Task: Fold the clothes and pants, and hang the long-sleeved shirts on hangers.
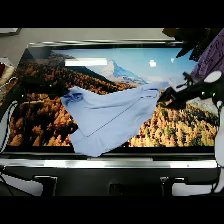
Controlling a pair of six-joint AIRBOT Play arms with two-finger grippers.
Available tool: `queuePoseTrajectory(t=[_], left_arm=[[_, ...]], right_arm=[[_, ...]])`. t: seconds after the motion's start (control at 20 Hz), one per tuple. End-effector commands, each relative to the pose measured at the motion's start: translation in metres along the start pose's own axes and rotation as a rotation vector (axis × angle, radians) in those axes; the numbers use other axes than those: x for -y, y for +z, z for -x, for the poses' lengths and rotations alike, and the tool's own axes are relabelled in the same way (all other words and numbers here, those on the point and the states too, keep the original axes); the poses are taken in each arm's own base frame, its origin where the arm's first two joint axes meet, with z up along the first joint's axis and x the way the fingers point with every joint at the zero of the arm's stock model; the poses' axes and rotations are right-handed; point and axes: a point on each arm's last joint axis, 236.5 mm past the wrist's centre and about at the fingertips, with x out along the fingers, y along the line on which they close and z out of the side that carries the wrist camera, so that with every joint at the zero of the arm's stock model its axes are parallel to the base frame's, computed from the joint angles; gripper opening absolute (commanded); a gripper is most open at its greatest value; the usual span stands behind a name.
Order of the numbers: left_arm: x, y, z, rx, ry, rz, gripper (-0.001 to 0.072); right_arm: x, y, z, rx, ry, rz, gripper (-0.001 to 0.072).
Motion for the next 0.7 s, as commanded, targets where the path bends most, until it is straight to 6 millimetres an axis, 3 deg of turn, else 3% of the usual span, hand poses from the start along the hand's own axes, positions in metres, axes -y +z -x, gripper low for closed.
queuePoseTrajectory(t=[0.0,0.1,0.25,0.35,0.65], left_arm=[[0.002,-0.017,0.003,-0.075,-0.003,-0.004,0.0018],[0.002,-0.021,0.003,-0.093,-0.002,-0.004,0.0018],[0.002,-0.024,0.004,-0.106,-0.002,-0.004,0.0018],[0.002,-0.025,0.004,-0.112,-0.002,-0.004,0.0018],[0.001,-0.026,0.004,-0.114,-0.002,-0.004,0.0018]], right_arm=[[-0.007,-0.09,-0.052,-0.071,0.055,-0.055,0.0631],[-0.011,-0.131,-0.085,-0.081,0.072,-0.111,0.063],[-0.024,-0.167,-0.121,-0.096,0.104,-0.149,0.0631],[-0.034,-0.175,-0.137,-0.082,0.089,-0.133,0.063],[-0.051,-0.165,-0.165,0.037,0.062,-0.148,0.0629]])
